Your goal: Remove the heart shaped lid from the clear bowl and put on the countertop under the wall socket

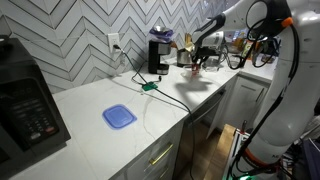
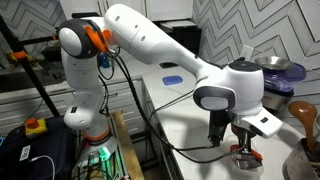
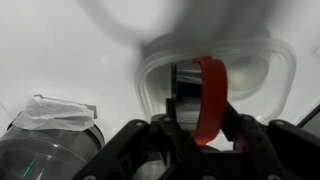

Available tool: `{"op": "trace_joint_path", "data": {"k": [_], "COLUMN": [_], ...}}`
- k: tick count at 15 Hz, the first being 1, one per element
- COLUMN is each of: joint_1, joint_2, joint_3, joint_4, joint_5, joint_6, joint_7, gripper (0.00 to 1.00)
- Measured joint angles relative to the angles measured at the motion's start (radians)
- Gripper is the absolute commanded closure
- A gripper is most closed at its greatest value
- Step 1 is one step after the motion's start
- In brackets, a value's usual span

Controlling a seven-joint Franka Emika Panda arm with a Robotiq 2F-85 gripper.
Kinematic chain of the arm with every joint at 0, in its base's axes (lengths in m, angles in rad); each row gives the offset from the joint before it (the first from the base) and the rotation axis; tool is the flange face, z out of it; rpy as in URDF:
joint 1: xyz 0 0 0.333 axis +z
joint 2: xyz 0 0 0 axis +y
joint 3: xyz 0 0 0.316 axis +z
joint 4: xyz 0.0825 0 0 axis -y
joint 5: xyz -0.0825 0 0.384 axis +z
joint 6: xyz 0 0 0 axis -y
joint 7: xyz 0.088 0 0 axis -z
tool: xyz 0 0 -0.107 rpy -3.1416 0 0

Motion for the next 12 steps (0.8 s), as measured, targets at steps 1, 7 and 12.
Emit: {"op": "trace_joint_path", "data": {"k": [1, 7, 12], "joint_1": [0.000, 0.000, 0.011], "joint_2": [-0.003, -0.108, -0.312], "joint_3": [0.000, 0.003, 0.048], "joint_4": [0.002, 0.007, -0.096], "joint_5": [-0.004, -0.013, -0.012], "joint_6": [0.000, -0.010, -0.148], "joint_7": [0.000, -0.041, -0.239], "gripper": [0.81, 0.81, 0.81]}}
